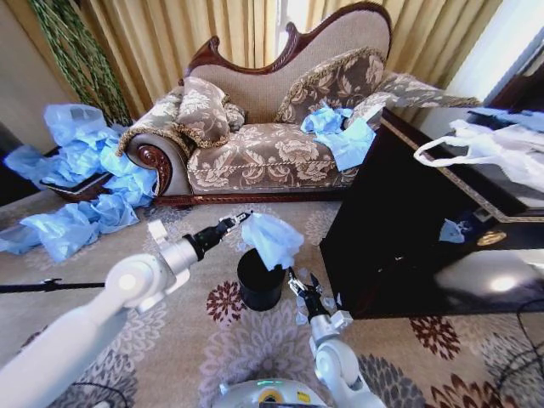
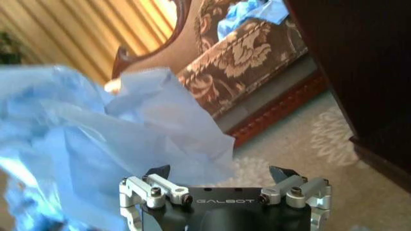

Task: Place a garbage bag over the trash bin.

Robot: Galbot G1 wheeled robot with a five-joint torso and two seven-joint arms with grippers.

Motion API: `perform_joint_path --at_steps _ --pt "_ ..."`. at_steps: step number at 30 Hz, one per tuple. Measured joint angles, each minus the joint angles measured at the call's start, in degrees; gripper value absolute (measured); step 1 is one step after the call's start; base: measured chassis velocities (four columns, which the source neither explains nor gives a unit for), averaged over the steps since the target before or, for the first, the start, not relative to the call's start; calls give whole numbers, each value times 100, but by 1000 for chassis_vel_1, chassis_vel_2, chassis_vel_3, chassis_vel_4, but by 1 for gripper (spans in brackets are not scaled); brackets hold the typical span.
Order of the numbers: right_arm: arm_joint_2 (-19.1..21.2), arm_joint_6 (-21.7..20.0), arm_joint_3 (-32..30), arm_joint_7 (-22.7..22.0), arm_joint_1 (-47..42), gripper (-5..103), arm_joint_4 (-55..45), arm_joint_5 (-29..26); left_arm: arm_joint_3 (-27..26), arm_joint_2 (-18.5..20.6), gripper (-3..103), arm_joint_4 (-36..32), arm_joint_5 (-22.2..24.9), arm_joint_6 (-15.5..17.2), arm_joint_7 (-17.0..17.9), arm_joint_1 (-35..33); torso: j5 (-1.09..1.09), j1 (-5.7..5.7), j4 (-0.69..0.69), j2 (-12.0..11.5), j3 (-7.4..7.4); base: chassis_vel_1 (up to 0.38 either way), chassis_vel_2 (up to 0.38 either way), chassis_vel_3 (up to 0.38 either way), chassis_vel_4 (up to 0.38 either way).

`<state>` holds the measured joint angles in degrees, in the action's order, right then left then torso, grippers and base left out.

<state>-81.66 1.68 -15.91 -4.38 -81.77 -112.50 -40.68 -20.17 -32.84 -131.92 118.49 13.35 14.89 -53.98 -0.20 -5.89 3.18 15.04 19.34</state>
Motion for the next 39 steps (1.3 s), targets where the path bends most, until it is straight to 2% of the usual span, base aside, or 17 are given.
perform_joint_path --at_steps 5,10,13,22,29,39 --pt "188 -89 -292 67 11 100 -255 -586 -122 343 0 -200 141 2 -108 -91 2 0 -2 0 0 0 0 0 0" --pt "574 -332 -320 51 115 100 -367 -1153 -348 362 0 -389 156 -13 -130 -340 0 0 -2 0 0 0 0 0 0" --pt "606 -441 -135 137 165 100 -348 -1167 -402 362 0 -447 163 -22 -135 -402 1 0 -3 0 -1 0 0 0 0" --pt "362 -622 609 244 177 100 -514 -1072 -269 330 0 -441 49 -92 -103 -340 0 1 -2 0 -1 0 0 0 0" --pt "432 -841 836 299 80 100 -856 -1507 -205 329 0 -459 14 -107 -109 -277 -1 1 -1 0 -1 0 0 0 0" --pt "286 -890 1121 359 451 100 -595 -1531 -332 555 0 -550 239 -161 -239 -241 1 1 -2 1 0 0 0 0 0"
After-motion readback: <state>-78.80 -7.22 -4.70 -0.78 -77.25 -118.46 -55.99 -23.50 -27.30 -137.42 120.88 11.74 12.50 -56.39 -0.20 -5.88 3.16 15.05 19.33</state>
